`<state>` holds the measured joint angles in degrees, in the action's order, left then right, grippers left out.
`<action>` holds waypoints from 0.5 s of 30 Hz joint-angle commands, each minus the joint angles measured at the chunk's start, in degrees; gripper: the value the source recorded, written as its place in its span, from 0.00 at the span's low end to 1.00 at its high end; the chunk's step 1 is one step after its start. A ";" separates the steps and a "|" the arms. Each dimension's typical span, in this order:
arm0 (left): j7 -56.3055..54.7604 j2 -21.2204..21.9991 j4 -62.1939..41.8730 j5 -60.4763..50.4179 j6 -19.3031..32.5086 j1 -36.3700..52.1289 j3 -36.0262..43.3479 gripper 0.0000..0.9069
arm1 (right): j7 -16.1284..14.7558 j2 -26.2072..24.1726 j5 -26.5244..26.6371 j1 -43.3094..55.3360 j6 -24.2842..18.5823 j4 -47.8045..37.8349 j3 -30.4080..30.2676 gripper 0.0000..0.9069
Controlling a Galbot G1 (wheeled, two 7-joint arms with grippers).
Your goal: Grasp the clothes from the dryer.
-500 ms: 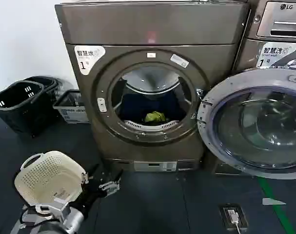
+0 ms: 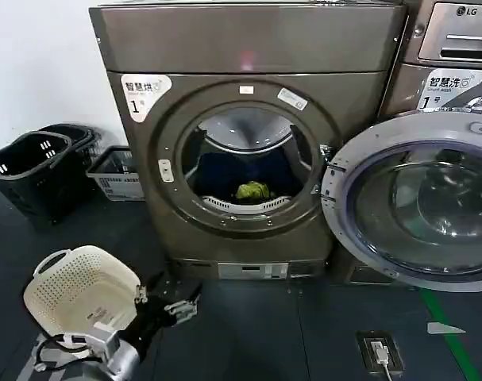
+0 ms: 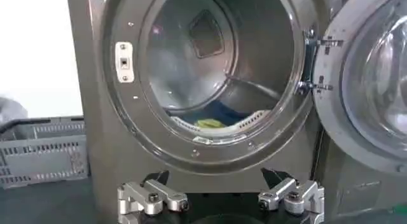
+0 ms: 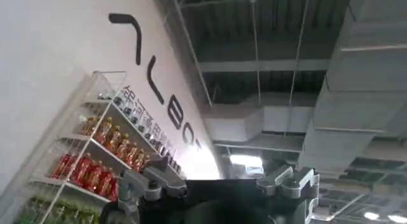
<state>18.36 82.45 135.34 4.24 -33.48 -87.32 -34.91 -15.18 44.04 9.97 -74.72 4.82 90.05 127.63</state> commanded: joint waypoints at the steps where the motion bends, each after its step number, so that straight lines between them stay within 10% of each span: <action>1: 0.67 -0.02 0.26 -1.52 -1.56 -0.02 0.00 1.00 | 0.05 0.03 0.27 0.12 -0.38 0.06 0.00 1.00; 15: 0.15 -1.23 0.11 1.03 0.60 0.24 1.16 1.00 | -0.33 -0.07 -0.37 -0.83 0.01 -0.52 1.34 1.00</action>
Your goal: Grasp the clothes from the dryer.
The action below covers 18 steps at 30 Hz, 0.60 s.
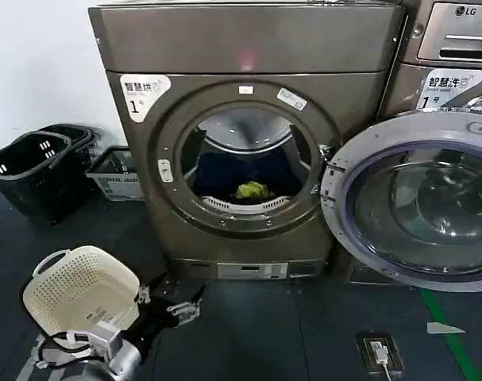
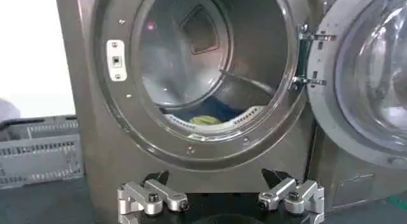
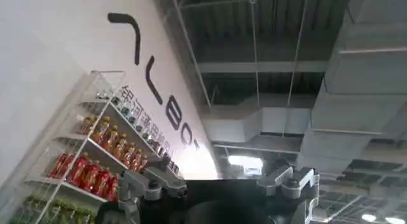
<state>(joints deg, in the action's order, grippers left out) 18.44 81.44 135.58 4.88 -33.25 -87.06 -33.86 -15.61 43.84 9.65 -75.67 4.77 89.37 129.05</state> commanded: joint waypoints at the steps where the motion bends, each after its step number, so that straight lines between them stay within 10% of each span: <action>1: 0.00 -0.16 -0.23 0.53 0.60 -0.05 0.18 1.00 | 0.09 0.06 -0.02 0.06 0.04 0.06 -0.01 1.00; 18: -0.07 1.55 0.24 2.30 2.46 -0.66 1.01 1.00 | 0.17 -0.32 0.01 0.11 -0.44 -0.39 0.00 1.00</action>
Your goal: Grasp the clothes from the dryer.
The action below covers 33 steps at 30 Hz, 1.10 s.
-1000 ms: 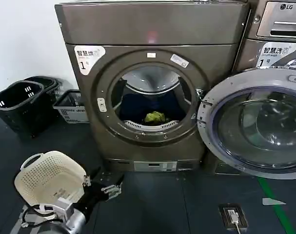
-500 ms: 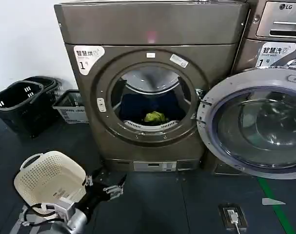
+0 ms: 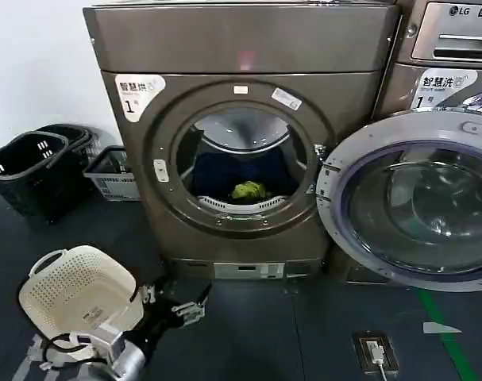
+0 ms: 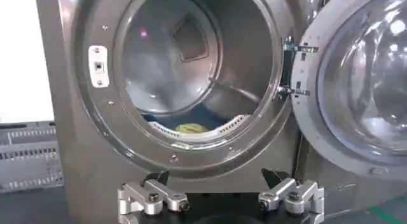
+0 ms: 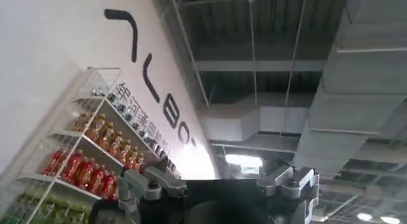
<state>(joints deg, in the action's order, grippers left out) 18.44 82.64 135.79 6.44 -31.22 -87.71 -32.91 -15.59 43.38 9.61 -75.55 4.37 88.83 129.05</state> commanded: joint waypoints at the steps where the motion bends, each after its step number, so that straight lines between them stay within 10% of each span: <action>1: -0.14 0.51 0.20 0.66 0.41 0.00 0.23 1.00 | 0.11 0.08 0.02 0.02 -0.03 0.09 -0.01 1.00; 33: -4.04 0.30 0.12 -2.88 -2.52 -0.99 1.02 1.00 | 0.62 0.07 -1.06 0.34 -0.66 -0.74 -0.19 1.00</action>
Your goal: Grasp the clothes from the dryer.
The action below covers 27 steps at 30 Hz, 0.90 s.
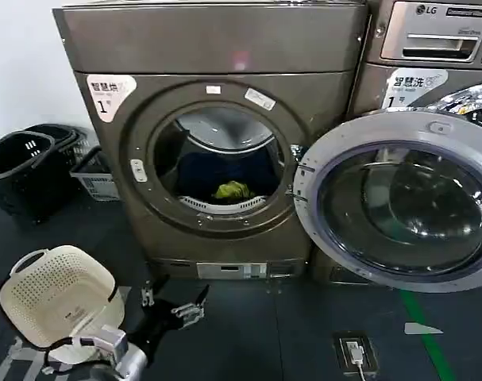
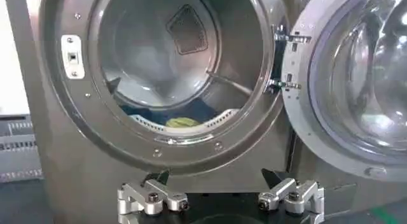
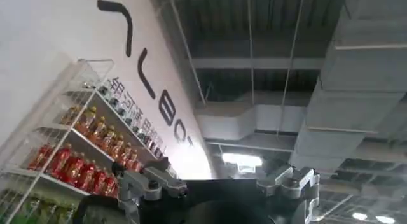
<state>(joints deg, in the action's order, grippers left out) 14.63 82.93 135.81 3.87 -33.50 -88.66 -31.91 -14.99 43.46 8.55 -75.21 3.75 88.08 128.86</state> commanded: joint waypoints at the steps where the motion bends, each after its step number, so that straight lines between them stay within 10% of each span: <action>1: -0.10 0.02 0.18 -0.32 -0.25 -0.12 0.04 1.00 | -0.01 -0.01 -0.01 0.01 -0.03 0.03 0.00 1.00; 27: 0.18 0.21 0.29 -2.85 -0.47 -0.35 0.01 1.00 | 1.62 -0.38 -4.23 0.46 -2.82 -1.55 -0.45 1.00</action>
<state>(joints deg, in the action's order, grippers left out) 14.72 83.21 136.12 1.50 -33.90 -89.03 -31.89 -13.68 43.04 5.69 -74.79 1.56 86.90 128.60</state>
